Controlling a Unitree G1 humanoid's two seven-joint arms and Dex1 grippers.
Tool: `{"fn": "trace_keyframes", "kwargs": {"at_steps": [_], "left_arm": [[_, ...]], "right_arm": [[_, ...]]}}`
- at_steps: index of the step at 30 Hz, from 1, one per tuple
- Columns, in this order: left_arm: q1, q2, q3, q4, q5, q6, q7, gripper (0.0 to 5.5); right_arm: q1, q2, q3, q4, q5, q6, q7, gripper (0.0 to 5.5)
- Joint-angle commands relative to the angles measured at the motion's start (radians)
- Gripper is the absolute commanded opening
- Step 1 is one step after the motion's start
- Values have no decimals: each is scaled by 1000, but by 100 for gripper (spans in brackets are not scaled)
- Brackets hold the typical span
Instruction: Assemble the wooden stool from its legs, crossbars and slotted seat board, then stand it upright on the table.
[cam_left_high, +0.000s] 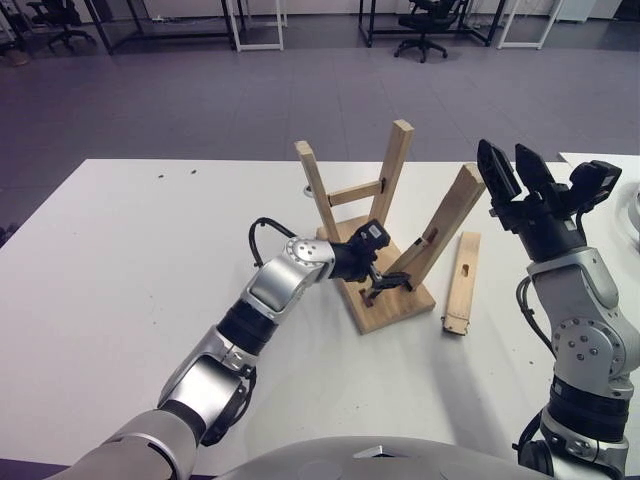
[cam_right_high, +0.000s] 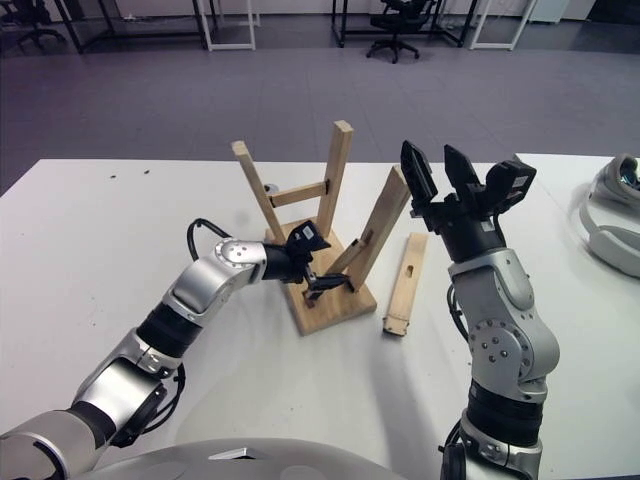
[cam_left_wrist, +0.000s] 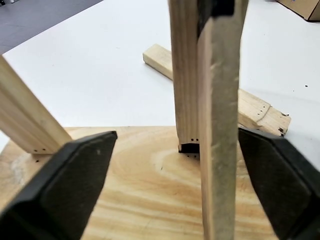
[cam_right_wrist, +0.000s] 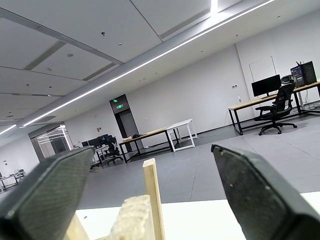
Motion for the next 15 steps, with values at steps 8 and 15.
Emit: {"fn": "trace_keyframes", "kwargs": {"at_steps": [8, 15], "left_arm": [[-12, 0, -15, -12, 28, 2, -16, 228], [-1, 2, -25, -28, 30, 7, -41, 110]], "right_arm": [[8, 8, 12, 20, -38, -19, 9, 440], [9, 12, 17, 29, -51, -35, 15, 440]]}}
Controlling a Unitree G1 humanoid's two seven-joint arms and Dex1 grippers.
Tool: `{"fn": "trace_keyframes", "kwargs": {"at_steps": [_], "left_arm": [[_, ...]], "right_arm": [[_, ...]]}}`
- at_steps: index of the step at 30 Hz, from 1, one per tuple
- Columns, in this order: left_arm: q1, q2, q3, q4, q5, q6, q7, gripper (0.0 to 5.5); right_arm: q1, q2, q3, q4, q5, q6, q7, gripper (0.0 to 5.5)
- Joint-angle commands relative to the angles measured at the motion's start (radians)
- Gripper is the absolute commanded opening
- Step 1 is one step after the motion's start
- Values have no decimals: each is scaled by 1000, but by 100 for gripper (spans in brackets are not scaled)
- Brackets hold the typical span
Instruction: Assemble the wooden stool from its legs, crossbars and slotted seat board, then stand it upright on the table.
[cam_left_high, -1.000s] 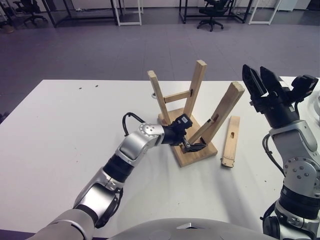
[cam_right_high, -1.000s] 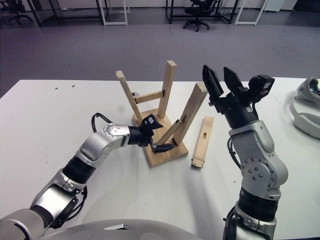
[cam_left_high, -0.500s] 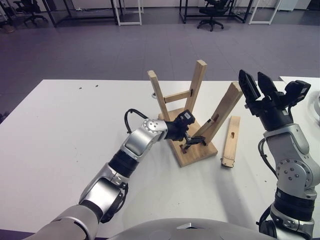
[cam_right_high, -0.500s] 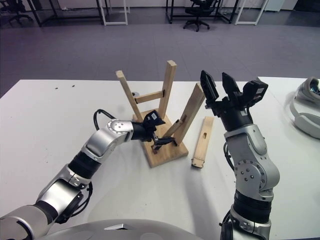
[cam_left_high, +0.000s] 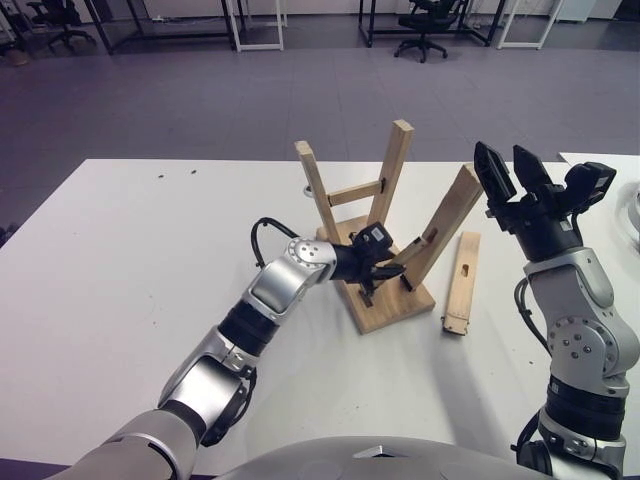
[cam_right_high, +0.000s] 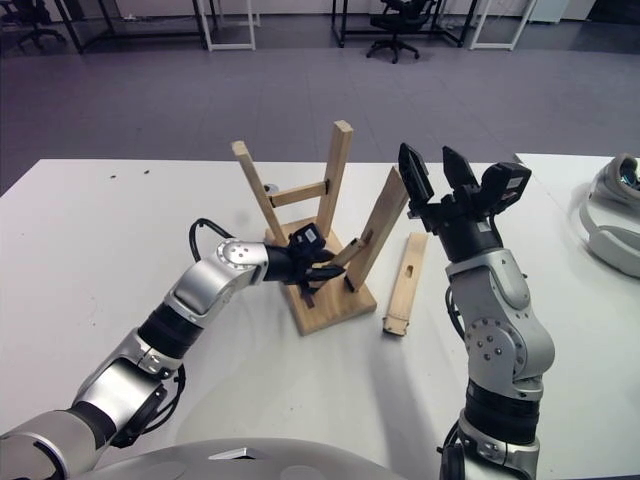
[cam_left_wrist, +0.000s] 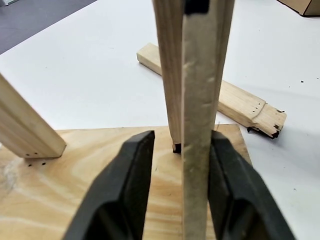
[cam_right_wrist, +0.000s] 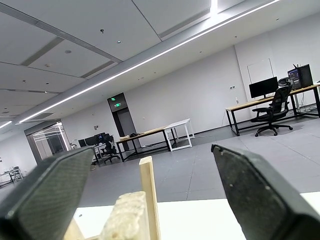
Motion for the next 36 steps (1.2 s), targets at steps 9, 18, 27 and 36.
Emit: {"fn": "trace_keyframes", "kwargs": {"at_steps": [9, 18, 27, 36], "left_arm": [[20, 13, 62, -116, -58, 54, -41, 40], [-150, 188, 440, -398, -467, 223, -208, 40], [-222, 215, 319, -435, -469, 187, -255, 40], [-223, 241, 315, -438, -497, 190, -270, 40]], "right_arm": [[5, -7, -15, 30, -19, -11, 15, 440], [-121, -208, -88, -75, 589, 183, 251, 440], [-275, -254, 114, 33, 523, 278, 370, 383], [-208, -374, 65, 33, 557, 351, 580, 209]]}}
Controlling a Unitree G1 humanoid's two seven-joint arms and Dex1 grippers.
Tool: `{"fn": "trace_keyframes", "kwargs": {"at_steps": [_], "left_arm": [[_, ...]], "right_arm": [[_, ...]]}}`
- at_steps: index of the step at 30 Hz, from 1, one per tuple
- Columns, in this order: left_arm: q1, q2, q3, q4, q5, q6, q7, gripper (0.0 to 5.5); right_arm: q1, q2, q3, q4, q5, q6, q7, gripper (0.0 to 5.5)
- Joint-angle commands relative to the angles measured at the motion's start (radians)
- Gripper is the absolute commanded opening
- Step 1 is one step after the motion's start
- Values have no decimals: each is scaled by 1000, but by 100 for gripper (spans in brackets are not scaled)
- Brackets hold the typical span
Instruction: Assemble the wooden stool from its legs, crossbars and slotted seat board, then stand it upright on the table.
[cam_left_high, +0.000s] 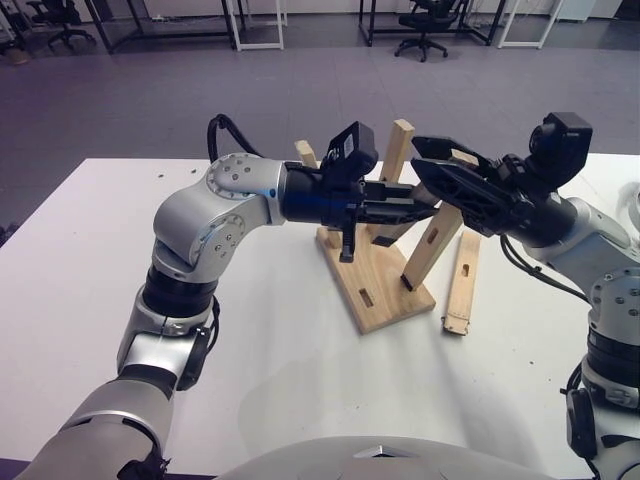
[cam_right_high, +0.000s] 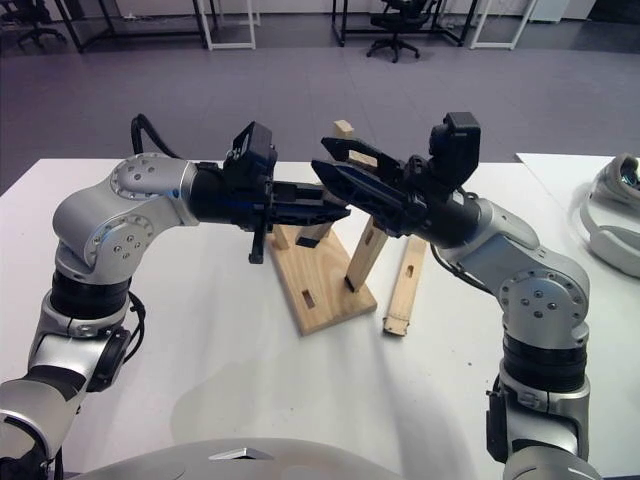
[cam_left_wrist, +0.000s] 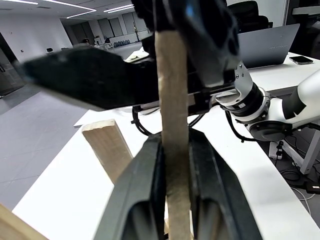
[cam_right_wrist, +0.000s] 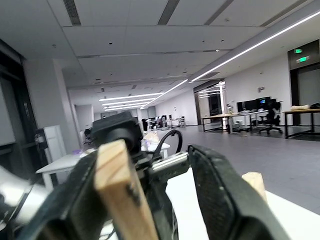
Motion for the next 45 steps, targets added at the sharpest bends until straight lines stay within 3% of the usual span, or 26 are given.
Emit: {"fn": "trace_keyframes", "kwargs": {"at_steps": [1, 8, 17, 18, 21, 26, 30, 32, 39, 45], "left_arm": [[-7, 17, 8, 3, -22, 1, -9, 40], [14, 36, -12, -25, -50, 6, -20, 40], [19, 43, -30, -7, -35, -6, 0, 40], [21, 43, -31, -2, -29, -4, 10, 76], [43, 46, -10, 1, -36, 10, 48, 127], [132, 52, 132, -38, -108, 34, 153, 213], [198, 56, 190, -61, -105, 17, 224, 277], [222, 57, 201, -57, -82, -2, 258, 290], [281, 27, 190, -69, -56, -39, 339, 290], [315, -21, 199, -32, -4, -80, 444, 290]], "right_arm": [[31, -65, -36, -5, 32, 42, 91, 191], [-8, -74, -21, 11, 4, 41, 96, 70], [17, -60, -17, -18, -11, 33, 83, 60], [24, -53, -30, -19, -7, 25, 65, 60], [83, -55, -158, -18, 39, -9, -7, 42], [260, -86, -584, 95, 325, -40, -133, 42], [363, -56, -728, 234, 394, -72, -215, 42], [419, -17, -701, 276, 299, -90, -241, 42], [384, 251, -387, 253, -64, -216, -481, 42], [374, 433, -278, 289, -277, -340, -620, 42]]}}
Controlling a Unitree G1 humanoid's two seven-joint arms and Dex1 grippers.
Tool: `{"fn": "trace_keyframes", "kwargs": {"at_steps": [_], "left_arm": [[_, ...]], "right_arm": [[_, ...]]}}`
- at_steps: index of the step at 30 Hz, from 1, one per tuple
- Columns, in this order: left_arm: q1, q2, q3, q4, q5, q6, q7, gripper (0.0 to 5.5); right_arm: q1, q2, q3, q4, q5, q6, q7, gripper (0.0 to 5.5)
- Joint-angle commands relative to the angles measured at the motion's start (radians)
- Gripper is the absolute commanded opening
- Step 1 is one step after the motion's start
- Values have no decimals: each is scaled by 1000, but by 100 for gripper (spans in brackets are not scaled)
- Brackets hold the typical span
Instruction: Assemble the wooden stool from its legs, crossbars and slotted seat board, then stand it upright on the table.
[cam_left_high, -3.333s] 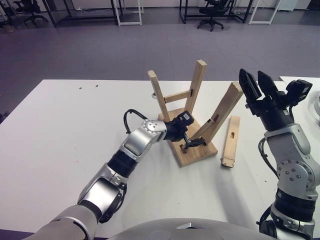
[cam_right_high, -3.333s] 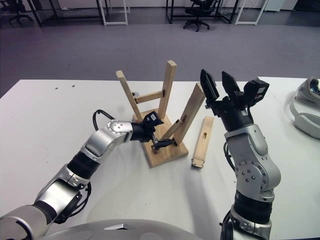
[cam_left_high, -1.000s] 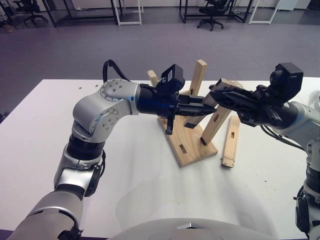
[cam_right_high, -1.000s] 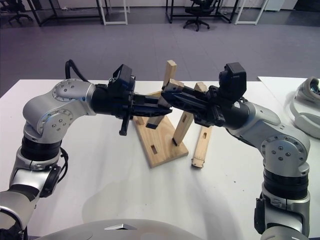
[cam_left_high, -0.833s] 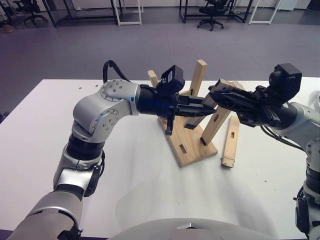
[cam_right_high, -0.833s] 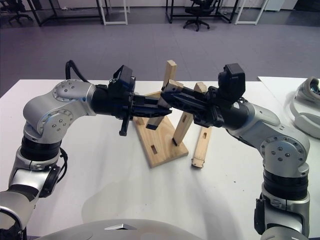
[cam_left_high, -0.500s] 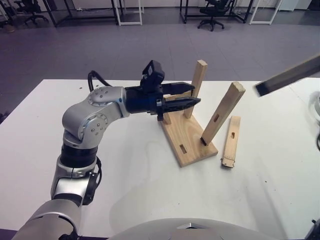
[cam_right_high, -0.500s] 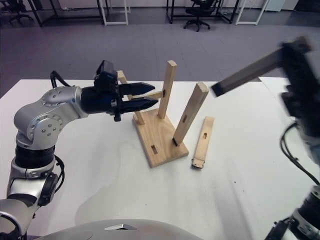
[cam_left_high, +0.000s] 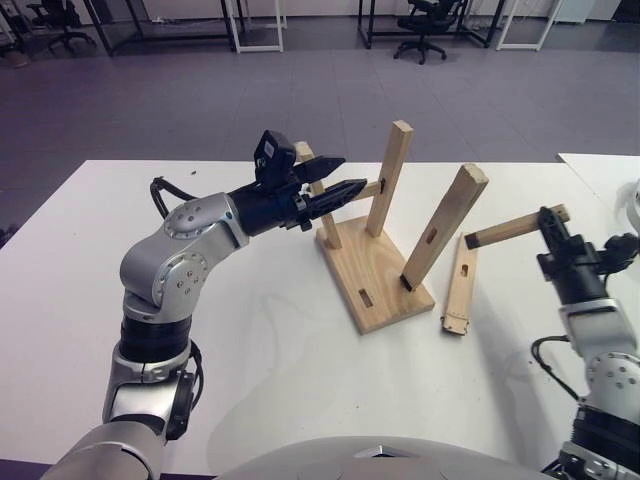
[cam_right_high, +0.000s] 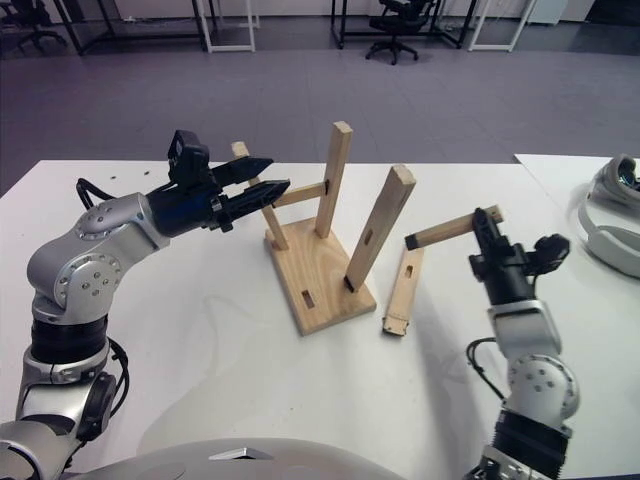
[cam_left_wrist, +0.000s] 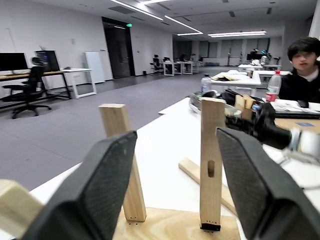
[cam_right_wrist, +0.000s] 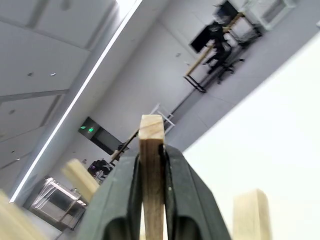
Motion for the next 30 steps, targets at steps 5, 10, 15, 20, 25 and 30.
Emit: {"fn": "trace_keyframes", "kwargs": {"at_steps": [5, 10, 15, 20, 25, 30], "left_arm": [[21, -12, 38, 78, 74, -61, 95, 290], [25, -19, 35, 94, 87, -73, 104, 290], [23, -22, 37, 104, 91, -76, 105, 290], [30, -24, 42, 103, 88, -75, 110, 290], [27, -31, 34, 109, 89, -77, 115, 290], [29, -37, 33, 111, 91, -78, 119, 290]], "right_arm": [[62, 108, 30, -65, -128, -89, -76, 42], [66, 96, 12, -44, -168, -113, -67, 42], [53, 110, 35, 30, -263, -154, -66, 42], [58, 113, 65, 71, -366, -206, -66, 42], [44, 98, 93, 33, -425, -216, -85, 42], [7, 123, 71, -47, -321, -197, -82, 42]]}}
